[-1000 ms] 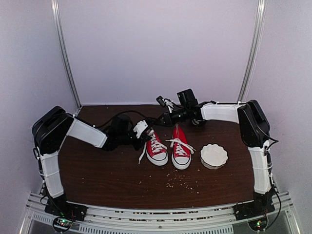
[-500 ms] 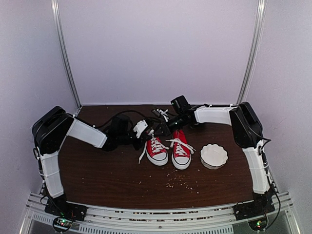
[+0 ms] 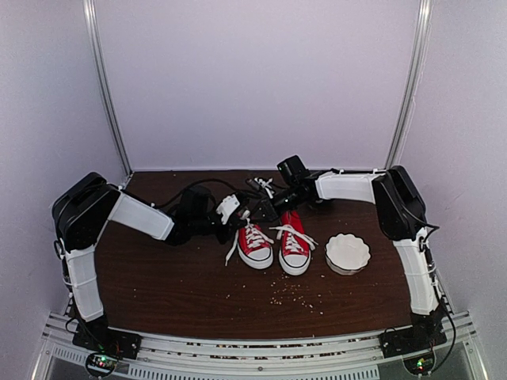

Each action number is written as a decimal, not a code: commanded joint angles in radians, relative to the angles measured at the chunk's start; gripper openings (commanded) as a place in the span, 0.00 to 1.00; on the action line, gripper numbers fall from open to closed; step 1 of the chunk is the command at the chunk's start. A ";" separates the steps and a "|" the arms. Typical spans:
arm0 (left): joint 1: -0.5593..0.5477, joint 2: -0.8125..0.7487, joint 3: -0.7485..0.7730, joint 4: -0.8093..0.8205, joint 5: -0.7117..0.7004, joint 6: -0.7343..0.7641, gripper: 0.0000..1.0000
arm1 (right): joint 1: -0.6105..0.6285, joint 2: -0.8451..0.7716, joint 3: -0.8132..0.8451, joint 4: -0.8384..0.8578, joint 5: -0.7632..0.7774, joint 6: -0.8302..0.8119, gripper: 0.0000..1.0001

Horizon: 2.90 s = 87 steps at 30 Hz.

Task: Tie the shoes
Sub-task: Cross the half-tied shoelace with the shoelace loop.

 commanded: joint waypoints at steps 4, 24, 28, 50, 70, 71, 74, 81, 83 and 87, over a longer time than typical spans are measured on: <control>0.007 -0.009 0.012 0.055 0.020 -0.006 0.00 | 0.017 0.041 0.045 -0.024 0.011 -0.023 0.11; 0.007 -0.061 -0.055 0.091 -0.024 0.033 0.33 | 0.012 -0.076 -0.076 0.081 0.070 0.006 0.00; 0.004 -0.092 -0.077 0.085 -0.052 0.062 0.39 | 0.012 -0.079 -0.082 0.089 0.072 0.014 0.00; -0.097 -0.163 -0.295 0.280 -0.117 -0.211 0.31 | 0.015 -0.170 -0.245 0.321 0.134 0.147 0.00; -0.110 -0.107 -0.097 -0.018 -0.402 0.176 0.59 | 0.007 -0.099 -0.104 0.140 0.118 0.040 0.01; -0.106 -0.101 -0.089 -0.017 -0.399 0.193 0.59 | 0.007 -0.098 -0.104 0.140 0.117 0.040 0.01; -0.101 -0.085 -0.061 -0.005 -0.340 0.227 0.59 | 0.006 -0.094 -0.101 0.141 0.111 0.042 0.01; -0.100 -0.032 0.011 -0.044 -0.292 0.256 0.54 | 0.002 -0.104 -0.103 0.132 0.104 0.033 0.02; -0.099 -0.037 0.005 -0.023 -0.294 0.248 0.48 | 0.001 -0.101 -0.104 0.133 0.102 0.034 0.02; -0.086 -0.048 -0.012 0.021 -0.270 0.216 0.33 | -0.002 -0.098 -0.102 0.135 0.093 0.036 0.03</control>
